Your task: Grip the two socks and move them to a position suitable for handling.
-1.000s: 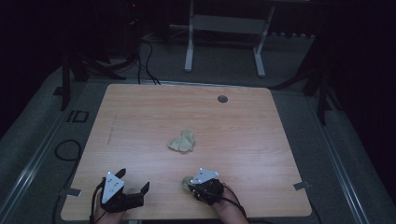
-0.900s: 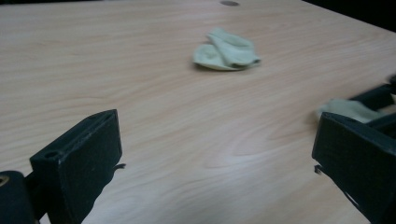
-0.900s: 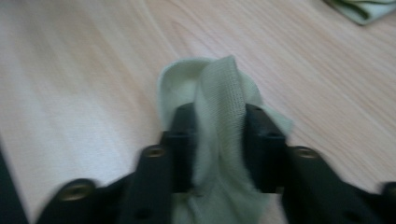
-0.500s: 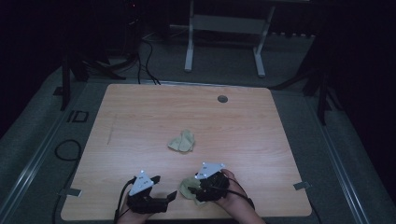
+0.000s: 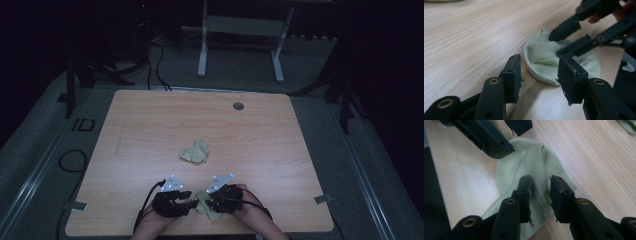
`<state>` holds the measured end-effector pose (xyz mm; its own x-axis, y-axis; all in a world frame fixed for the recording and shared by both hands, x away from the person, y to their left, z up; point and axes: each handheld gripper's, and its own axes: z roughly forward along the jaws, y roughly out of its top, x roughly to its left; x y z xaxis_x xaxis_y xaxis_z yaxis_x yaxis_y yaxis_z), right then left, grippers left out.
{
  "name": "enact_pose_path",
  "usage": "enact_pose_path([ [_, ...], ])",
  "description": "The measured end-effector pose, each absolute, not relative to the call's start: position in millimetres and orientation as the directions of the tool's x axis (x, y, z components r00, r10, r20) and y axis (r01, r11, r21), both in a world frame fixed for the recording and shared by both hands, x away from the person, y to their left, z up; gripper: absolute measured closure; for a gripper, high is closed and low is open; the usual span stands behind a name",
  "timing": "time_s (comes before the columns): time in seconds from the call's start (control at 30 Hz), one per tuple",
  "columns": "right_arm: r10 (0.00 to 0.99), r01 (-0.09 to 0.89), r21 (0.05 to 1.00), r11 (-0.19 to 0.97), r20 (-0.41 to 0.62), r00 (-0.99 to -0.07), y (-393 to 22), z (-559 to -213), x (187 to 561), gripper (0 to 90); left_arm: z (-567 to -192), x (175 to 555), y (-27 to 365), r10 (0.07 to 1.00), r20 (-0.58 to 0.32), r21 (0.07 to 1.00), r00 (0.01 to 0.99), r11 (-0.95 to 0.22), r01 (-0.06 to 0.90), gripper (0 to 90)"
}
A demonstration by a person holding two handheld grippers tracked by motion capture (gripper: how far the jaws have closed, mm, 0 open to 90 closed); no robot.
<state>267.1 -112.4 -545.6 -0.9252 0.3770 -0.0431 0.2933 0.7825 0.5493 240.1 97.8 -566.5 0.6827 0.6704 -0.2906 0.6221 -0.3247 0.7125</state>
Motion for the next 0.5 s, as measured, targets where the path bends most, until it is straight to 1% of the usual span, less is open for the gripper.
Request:
enact_pose_path([
  [0.07, 0.377, 0.293, 0.551, 0.781, -0.042, -0.925, -113, -545, 266, 79.6, -569, 241, 96, 0.663, -0.279, 0.702, 0.694, -0.352, 0.619, 60.1],
  [0.1, 0.373, 0.289, 0.553, 0.782, -0.044, -0.927, -113, -545, 266, 81.2, -570, 241, 95, 0.665, -0.261, 0.699, 0.699, -0.369, 0.612, 65.6],
  [0.13, 0.374, 0.287, 0.555, 0.781, -0.047, -0.926, -113, -545, 266, 83.0, -571, 241, 95, 0.668, -0.261, 0.7, 0.697, -0.367, 0.613, 68.8],
  [0.17, 0.372, 0.283, 0.554, 0.783, -0.052, -0.927, -113, -545, 265, 83.8, -571, 241, 96, 0.671, -0.272, 0.695, 0.69, -0.359, 0.623, 73.6],
  [0.23, 0.373, 0.285, 0.557, 0.78, -0.048, -0.926, -113, -545, 265, 84.7, -571, 243, 96, 0.684, -0.265, 0.689, 0.679, -0.358, 0.63, 84.0],
  [0.27, 0.375, 0.286, 0.561, 0.777, -0.048, -0.926, -113, -544, 265, 85.2, -571, 243, 96, 0.683, -0.28, 0.69, 0.675, -0.345, 0.636, 88.1],
  [0.37, 0.377, 0.28, 0.567, 0.775, -0.06, -0.924, -114, -539, 262, 85.4, -569, 243, 95, 0.682, -0.276, 0.699, 0.677, -0.341, 0.628, 89.1],
  [0.5, 0.396, 0.271, 0.607, 0.747, -0.08, -0.915, -122, -519, 255, 85.5, -556, 237, 95, 0.699, -0.24, 0.743, 0.673, -0.314, 0.591, 89.2],
])
